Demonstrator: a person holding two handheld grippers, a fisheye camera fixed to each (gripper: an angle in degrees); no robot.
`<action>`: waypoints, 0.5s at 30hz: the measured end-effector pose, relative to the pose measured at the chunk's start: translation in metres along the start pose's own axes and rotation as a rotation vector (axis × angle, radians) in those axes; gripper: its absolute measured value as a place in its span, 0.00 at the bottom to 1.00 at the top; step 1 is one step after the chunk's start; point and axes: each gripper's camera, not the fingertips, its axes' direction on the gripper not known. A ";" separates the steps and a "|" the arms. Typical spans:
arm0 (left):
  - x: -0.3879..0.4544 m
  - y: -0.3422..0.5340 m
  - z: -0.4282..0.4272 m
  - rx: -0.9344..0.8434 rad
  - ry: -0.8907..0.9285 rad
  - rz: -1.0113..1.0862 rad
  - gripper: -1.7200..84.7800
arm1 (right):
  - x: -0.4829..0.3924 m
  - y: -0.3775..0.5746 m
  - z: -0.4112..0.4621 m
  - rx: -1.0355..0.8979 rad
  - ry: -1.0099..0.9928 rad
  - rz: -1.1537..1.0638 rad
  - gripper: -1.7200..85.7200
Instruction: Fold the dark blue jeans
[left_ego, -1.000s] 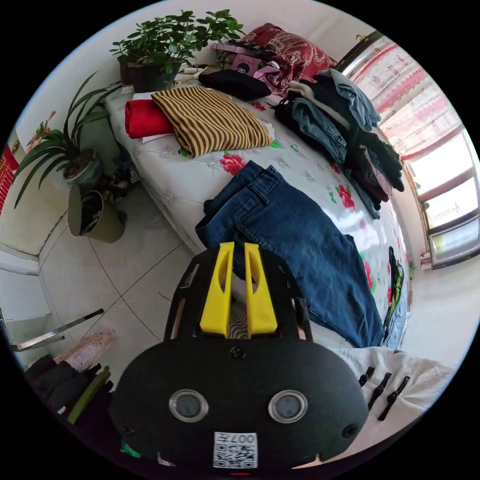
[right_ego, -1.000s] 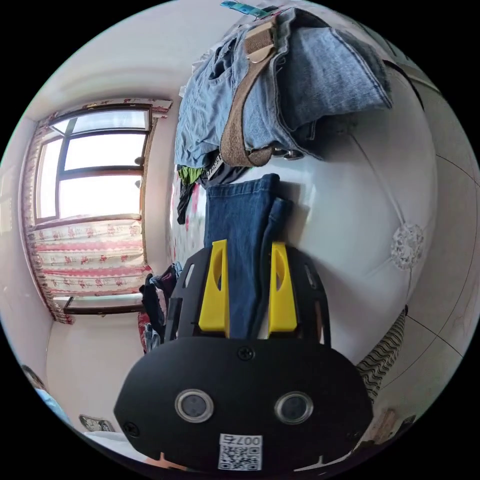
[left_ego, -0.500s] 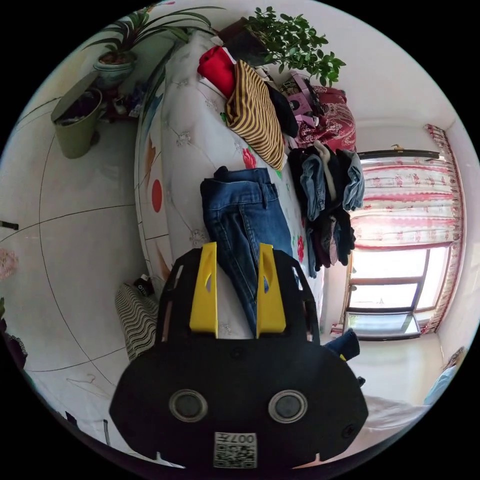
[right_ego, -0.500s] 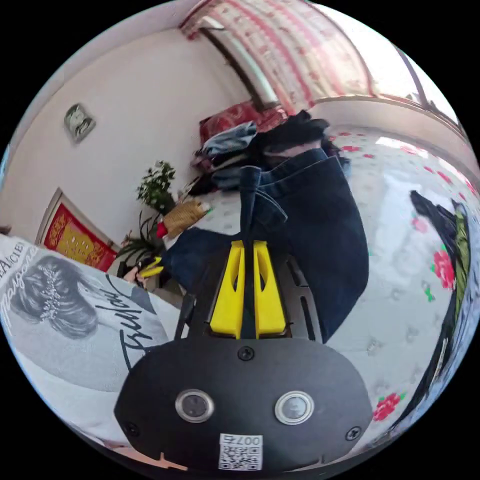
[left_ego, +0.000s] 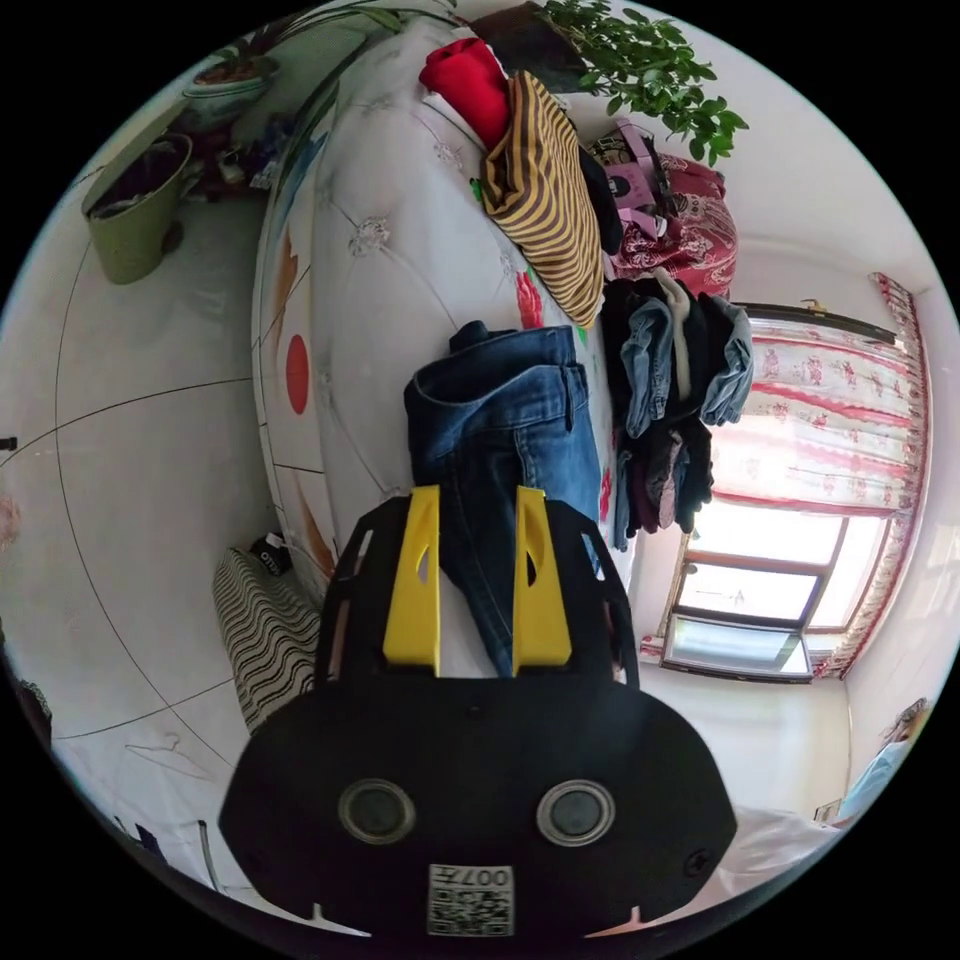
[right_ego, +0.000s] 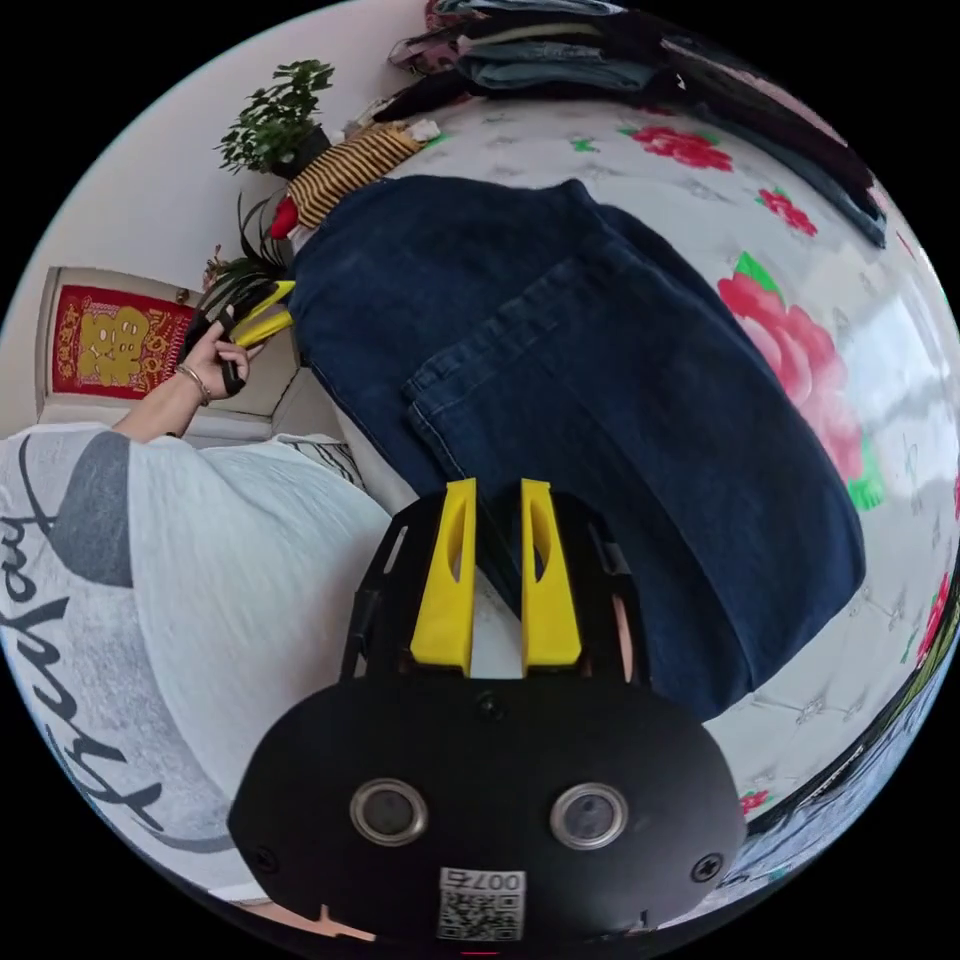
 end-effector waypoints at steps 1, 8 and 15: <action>0.000 -0.003 0.000 0.000 0.010 0.003 0.16 | 0.006 0.003 0.012 -0.018 -0.016 0.047 0.04; 0.014 -0.026 0.005 -0.039 -0.014 0.052 0.11 | 0.017 0.025 -0.022 0.166 -0.059 0.219 0.02; 0.036 -0.034 0.003 0.057 0.071 0.088 0.02 | 0.034 0.039 -0.046 0.315 -0.159 0.314 0.02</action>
